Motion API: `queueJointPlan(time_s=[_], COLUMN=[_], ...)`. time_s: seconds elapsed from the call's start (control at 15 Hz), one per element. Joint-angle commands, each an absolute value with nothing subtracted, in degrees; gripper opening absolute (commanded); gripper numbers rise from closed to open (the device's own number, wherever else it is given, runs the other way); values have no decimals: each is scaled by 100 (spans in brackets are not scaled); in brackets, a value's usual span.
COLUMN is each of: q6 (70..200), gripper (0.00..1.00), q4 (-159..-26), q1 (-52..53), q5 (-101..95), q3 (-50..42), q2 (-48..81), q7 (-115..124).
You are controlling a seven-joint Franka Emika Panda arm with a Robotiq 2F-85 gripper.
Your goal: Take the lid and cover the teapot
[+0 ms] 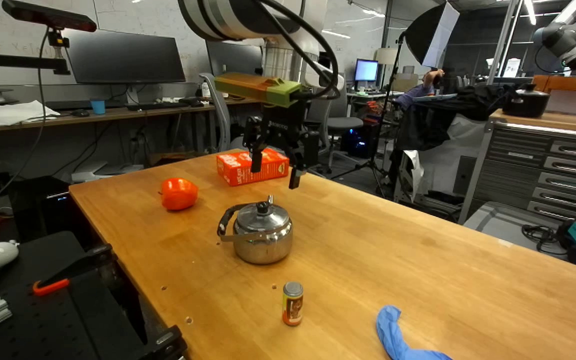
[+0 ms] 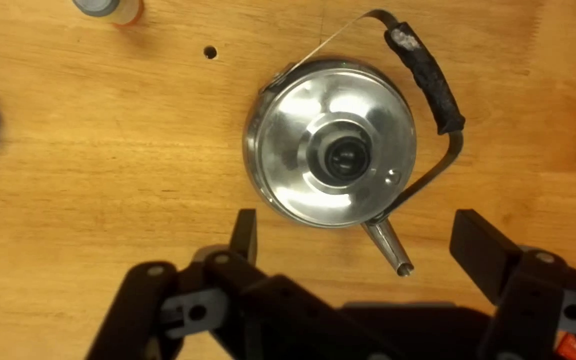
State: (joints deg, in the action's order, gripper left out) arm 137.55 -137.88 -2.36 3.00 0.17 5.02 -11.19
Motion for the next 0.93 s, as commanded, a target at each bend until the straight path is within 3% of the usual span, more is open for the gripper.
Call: queueJointPlan(time_s=[0.0, 0.87], q6=[13601, 13398], gripper=[100, 100], q4=[-13931, -13834], q1=[-187, -170], q5=[426, 397], q3=[-5, -21], q2=[17, 40], q7=[-718, -710])
